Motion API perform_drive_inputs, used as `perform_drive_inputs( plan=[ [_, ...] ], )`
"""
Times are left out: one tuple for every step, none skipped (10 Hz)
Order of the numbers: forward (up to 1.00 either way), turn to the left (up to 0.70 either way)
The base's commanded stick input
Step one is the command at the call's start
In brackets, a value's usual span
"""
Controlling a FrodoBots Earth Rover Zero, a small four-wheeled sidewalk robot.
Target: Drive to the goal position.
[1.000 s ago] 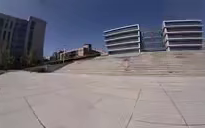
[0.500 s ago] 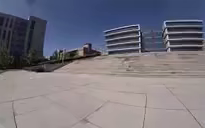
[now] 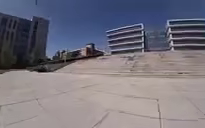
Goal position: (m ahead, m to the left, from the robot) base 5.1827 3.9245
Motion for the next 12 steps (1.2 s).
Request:
perform_drive_inputs(
  plan=[
    [0.7,0.36],
    [0.7,0.36],
    [0.7,0.33],
    [0.7,0.15],
    [0.7,0.03],
    [0.7,0.01],
    [0.7,0.01],
    [0.7,0.01],
    [0.7,0.01],
    [0.7,0.01],
    [0.7,0.01],
    [0.7,0.01]
  ],
)
